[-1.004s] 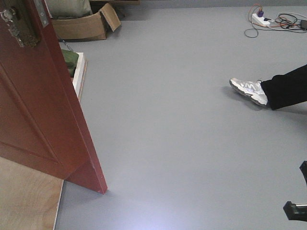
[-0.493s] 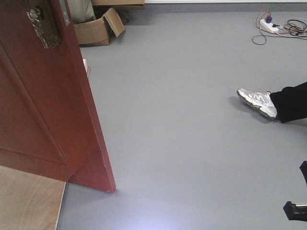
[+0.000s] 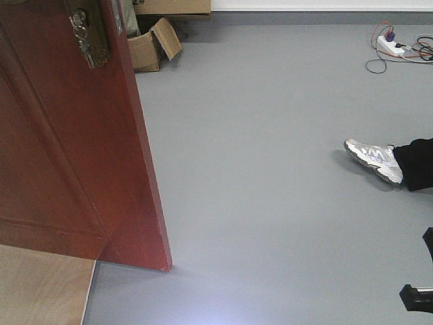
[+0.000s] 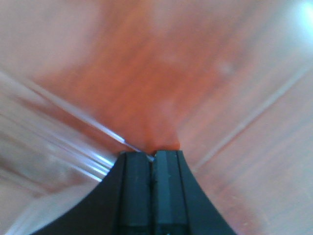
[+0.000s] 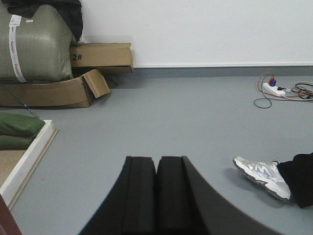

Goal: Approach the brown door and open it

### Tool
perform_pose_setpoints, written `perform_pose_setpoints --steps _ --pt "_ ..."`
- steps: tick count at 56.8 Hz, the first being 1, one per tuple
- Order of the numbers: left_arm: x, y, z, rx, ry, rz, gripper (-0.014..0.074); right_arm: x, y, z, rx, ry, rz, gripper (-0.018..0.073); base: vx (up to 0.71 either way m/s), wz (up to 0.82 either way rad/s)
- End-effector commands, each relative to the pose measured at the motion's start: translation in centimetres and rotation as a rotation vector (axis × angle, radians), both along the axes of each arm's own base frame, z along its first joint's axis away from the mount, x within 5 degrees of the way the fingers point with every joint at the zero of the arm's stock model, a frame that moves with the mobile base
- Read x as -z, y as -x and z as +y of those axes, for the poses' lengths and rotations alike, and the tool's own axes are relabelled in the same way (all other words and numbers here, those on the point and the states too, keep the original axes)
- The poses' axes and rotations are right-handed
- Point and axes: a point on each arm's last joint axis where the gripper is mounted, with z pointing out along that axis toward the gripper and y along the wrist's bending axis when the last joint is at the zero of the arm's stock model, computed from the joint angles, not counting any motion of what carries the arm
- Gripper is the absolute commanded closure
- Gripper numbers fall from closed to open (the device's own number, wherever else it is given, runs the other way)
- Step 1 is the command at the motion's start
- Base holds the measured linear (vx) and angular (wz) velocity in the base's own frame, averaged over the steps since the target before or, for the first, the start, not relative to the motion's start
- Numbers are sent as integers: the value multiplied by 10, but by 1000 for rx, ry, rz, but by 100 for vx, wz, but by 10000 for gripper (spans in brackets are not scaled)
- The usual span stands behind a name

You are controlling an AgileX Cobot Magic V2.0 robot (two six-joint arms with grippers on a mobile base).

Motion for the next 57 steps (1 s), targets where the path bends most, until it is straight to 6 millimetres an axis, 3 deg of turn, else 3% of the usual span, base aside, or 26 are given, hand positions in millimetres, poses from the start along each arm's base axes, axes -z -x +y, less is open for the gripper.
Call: perform_pose_setpoints --steps 1,57 --pt "-29 16 -7 -7 29 -95 600 -6 -1 0 5 4 -86 559 13 2" --pt "-27 14 -6 -9 15 -101 600 -6 -1 0 5 4 -86 559 7 1"
